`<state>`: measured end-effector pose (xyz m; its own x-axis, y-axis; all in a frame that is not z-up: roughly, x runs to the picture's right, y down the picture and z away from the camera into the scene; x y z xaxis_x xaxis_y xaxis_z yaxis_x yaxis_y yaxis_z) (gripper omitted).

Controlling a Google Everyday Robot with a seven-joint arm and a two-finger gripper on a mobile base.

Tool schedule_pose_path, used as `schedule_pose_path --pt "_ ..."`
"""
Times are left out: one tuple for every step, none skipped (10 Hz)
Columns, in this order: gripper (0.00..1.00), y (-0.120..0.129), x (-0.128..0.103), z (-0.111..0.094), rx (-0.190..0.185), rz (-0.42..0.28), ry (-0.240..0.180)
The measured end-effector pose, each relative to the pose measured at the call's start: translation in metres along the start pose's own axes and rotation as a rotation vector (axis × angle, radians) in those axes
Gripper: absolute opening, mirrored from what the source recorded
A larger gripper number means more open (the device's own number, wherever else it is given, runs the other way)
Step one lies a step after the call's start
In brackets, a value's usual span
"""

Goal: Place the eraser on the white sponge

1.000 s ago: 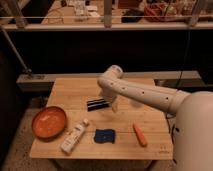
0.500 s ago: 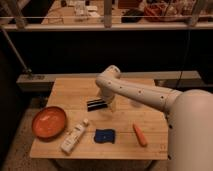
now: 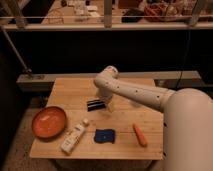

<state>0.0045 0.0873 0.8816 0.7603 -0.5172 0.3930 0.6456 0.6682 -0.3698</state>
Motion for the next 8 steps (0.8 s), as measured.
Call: schedule_pose_path --pt "0.80 -0.003 -0.002 0.002 -0.001 0.000 -0.004" --pt "0.80 -0.005 -0.004 0.005 -0.003 0.000 -0.008" --pt "0.80 -0.007 -0.005 0.010 -0.004 0.001 -0.013" --pt "0.80 -0.009 -0.006 0.013 -0.005 0.001 -0.016" --pt "0.80 -0.011 -0.008 0.016 -0.006 -0.001 -0.019" --pt "0.80 -0.014 -0.011 0.019 -0.007 -0.003 -0.023" --pt "0.80 -0.014 -0.012 0.021 -0.006 -0.003 -0.026" --pt "0.80 -0.014 -0.012 0.023 -0.006 -0.001 -0.028"
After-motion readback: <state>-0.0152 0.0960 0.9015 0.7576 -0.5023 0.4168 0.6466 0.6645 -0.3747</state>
